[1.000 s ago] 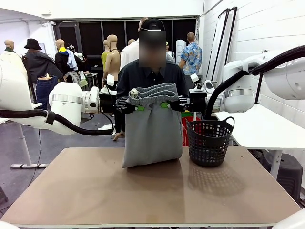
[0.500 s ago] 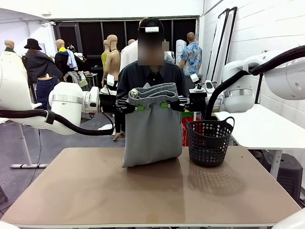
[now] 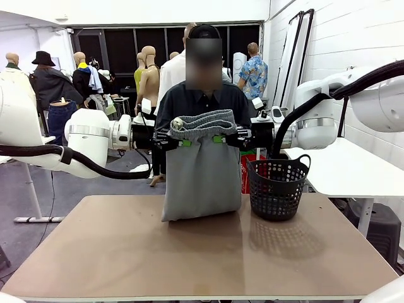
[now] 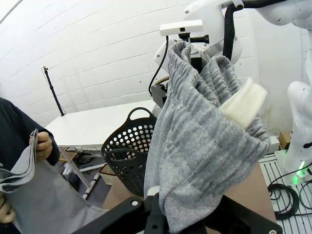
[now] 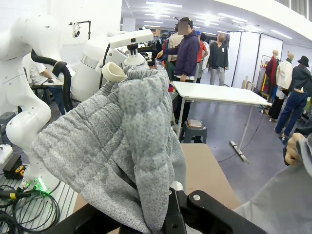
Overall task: Fold the training pants.
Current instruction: Release the ends of the Training pants and then grab the overlapped ends.
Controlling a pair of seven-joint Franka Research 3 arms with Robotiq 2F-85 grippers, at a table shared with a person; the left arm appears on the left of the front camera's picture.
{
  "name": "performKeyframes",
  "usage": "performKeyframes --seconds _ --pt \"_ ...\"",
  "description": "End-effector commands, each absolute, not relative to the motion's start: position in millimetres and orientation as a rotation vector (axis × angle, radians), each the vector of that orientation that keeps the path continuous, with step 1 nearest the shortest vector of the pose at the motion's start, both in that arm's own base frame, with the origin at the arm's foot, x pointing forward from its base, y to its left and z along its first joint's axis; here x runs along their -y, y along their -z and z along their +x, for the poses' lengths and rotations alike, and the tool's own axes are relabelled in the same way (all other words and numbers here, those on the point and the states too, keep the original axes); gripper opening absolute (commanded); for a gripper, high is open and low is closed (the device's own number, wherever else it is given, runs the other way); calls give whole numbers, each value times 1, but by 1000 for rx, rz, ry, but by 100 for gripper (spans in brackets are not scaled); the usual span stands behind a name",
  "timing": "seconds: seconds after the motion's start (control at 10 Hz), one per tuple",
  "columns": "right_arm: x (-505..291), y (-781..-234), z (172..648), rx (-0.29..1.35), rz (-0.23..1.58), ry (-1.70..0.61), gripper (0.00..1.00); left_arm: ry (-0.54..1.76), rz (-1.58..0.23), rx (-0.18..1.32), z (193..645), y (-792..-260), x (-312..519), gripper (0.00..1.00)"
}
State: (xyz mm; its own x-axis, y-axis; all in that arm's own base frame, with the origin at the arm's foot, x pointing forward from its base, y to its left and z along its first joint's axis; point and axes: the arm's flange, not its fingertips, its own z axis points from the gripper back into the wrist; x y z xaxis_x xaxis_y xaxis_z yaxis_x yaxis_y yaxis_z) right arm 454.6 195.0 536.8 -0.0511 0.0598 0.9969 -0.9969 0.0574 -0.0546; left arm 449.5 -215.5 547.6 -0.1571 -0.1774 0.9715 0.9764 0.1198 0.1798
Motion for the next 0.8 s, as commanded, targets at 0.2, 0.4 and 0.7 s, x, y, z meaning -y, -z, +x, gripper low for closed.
performKeyframes --seconds 0.2,0.4,0.7 --pt "-195 -539 453 1237 1113 -1242 0 1293 -909 1276 446 -549 217 0" --pt "-195 -539 453 1237 1113 -1242 0 1293 -909 1276 446 -549 217 0" --pt "-195 -539 453 1237 1113 -1242 0 1293 -909 1276 446 -549 217 0"
